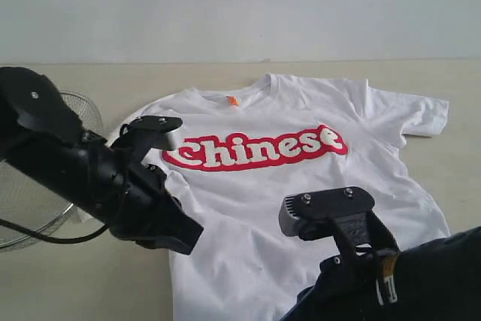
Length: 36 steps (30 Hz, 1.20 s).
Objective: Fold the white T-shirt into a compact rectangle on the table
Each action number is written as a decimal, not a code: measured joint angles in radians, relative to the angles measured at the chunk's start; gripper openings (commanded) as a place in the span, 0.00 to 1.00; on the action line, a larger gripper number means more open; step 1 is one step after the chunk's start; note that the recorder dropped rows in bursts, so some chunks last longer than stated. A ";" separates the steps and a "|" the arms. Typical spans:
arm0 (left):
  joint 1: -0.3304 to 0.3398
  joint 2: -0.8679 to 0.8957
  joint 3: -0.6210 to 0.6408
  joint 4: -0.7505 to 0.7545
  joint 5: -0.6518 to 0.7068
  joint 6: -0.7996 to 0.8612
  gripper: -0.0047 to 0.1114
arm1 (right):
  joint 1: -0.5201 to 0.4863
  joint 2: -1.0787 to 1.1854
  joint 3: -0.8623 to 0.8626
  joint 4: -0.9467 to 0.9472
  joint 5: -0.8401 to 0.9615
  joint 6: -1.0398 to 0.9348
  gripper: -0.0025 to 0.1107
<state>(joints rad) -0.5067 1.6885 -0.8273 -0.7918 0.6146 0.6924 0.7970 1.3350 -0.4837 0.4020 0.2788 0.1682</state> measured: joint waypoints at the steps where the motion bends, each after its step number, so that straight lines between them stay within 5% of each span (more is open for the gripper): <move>1: 0.000 0.016 -0.012 0.000 0.000 0.002 0.08 | 0.000 0.000 0.000 -0.002 0.000 0.000 0.02; 22: 0.000 0.225 -0.137 0.103 -0.029 -0.023 0.08 | 0.000 0.000 0.000 -0.054 0.026 -0.002 0.02; 36: 0.000 0.261 -0.227 0.292 -0.041 -0.180 0.08 | 0.000 0.000 0.000 -0.054 0.039 -0.004 0.02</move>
<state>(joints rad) -0.5067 1.9495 -1.0547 -0.4995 0.5739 0.5128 0.7970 1.3350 -0.4837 0.3481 0.3182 0.1642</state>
